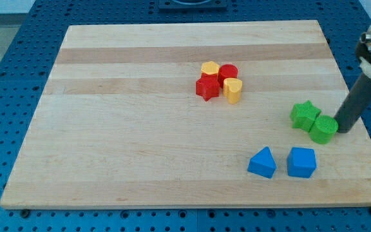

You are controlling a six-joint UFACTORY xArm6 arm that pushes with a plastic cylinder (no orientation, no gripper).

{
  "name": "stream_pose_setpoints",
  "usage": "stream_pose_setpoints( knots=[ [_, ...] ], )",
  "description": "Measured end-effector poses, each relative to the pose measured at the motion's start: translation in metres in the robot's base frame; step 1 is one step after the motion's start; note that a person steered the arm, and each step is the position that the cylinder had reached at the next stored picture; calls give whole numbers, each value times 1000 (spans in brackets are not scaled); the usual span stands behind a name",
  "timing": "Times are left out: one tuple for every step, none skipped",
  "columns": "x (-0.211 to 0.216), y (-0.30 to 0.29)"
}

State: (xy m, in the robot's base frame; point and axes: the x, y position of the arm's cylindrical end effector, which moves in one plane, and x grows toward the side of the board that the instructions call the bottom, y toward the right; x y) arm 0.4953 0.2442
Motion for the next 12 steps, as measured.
stream_pose_setpoints(
  knots=[
    [4, -19],
    [9, -31],
    [10, -40],
    [9, -33],
    [2, 1],
    [-19, 11],
    [-26, 8],
    [-26, -3],
    [-26, -20],
    [-26, -41],
    [-23, -59],
    [-17, -64]
  ],
)
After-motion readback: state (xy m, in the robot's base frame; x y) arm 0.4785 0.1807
